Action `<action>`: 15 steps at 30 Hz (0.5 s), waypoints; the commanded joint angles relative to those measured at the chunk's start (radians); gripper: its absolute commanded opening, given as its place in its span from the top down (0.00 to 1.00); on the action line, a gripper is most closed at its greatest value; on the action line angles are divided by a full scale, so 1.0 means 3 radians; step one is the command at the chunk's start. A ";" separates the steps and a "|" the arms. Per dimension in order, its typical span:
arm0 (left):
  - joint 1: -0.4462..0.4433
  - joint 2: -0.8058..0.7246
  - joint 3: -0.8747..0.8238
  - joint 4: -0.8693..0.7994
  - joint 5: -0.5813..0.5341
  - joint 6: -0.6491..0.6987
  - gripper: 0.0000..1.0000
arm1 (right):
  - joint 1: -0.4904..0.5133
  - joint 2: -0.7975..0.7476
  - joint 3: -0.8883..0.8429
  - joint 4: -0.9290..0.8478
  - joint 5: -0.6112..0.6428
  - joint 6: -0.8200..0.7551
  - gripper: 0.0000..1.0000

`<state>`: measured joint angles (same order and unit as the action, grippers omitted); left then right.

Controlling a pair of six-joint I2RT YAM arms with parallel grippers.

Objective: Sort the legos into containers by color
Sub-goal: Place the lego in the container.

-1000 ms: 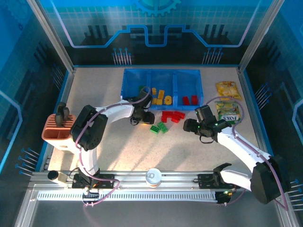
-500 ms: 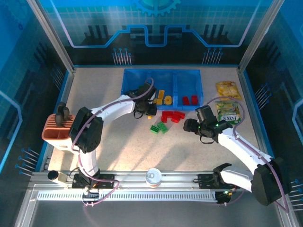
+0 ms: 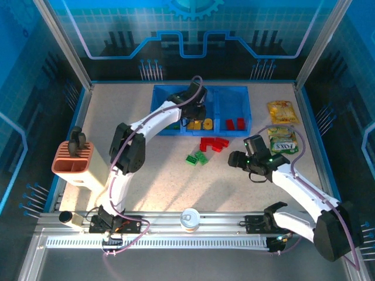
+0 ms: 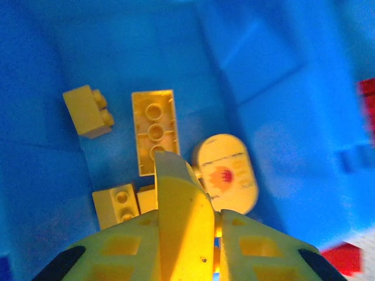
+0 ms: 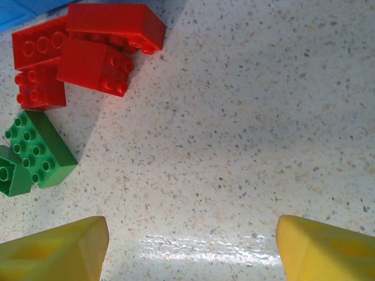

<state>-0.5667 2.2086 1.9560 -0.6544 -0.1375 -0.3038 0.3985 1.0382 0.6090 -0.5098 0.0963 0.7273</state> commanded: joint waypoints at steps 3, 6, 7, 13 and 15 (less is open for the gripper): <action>0.0051 0.0091 0.0247 -0.0227 -0.0071 0.0025 0.74 | 0.0014 -0.0061 -0.0072 -0.0049 -0.0009 0.0081 0.24; 0.0046 0.0090 0.0259 -0.0255 -0.0068 0.0026 0.55 | 0.0027 -0.0013 -0.0043 -0.0019 -0.0044 0.0066 0.24; 0.0046 0.0071 0.0251 -0.0265 -0.0063 0.0030 0.46 | 0.0031 0.0006 -0.0022 -0.0019 -0.0045 0.0060 0.23; 0.0036 -0.0295 0.0012 -0.0218 0.0021 -0.0001 0.34 | 0.0097 0.0188 0.0112 0.0053 -0.0063 0.0041 0.22; 0.0028 -0.0509 -0.0178 -0.0157 0.0061 -0.0031 0.34 | 0.0149 0.0305 0.0203 0.0057 -0.0047 0.0020 0.21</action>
<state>-0.5594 2.1895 1.9469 -0.6979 -0.1333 -0.3077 0.4210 1.1000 0.6163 -0.5068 0.0921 0.7334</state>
